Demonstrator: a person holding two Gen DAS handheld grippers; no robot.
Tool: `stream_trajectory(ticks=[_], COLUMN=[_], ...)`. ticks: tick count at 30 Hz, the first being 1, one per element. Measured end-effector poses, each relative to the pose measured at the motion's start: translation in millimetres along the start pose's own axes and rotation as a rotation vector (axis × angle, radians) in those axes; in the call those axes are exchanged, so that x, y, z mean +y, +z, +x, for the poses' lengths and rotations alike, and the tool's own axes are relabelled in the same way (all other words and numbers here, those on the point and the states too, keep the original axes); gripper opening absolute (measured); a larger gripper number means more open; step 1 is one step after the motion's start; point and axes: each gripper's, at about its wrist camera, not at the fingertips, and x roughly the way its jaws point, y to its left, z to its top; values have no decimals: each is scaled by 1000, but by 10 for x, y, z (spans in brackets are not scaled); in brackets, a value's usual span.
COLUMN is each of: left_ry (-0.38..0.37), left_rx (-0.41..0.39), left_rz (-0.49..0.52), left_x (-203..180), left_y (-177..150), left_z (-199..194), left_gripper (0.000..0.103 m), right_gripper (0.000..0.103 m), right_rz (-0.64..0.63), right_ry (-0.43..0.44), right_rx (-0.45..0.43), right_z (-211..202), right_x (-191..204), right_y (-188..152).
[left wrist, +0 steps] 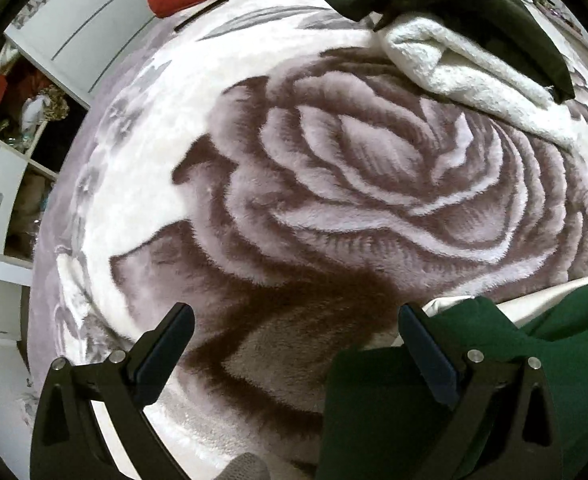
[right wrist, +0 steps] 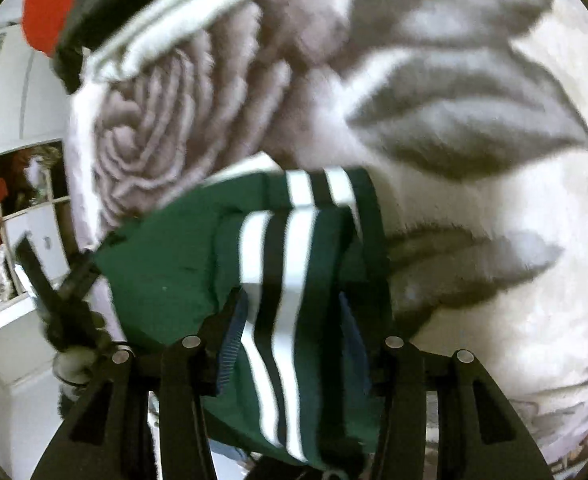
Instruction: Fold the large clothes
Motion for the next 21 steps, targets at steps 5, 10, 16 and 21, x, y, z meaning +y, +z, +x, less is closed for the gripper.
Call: stream_trajectory(ticks=[5, 10, 16, 21], left_ry=[19, 51, 73, 46], left_rx=[-21, -75, -68, -70], left_rz=[-9, 16, 25, 14], left_x=[-24, -112, -188, -194], left_y=[-11, -102, -197, -230], left_z=[-165, -385, -402, -440], left_gripper=[103, 103, 103, 103], right_gripper=[49, 56, 31, 3], right_rz=[9, 24, 25, -95], right_ry=[1, 91, 144, 33], right_rx=[-9, -76, -103, -312], right_z=[-79, -173, -73, -565], right_x=[-144, -266, -205, 33], right_y=[-1, -82, -89, -223])
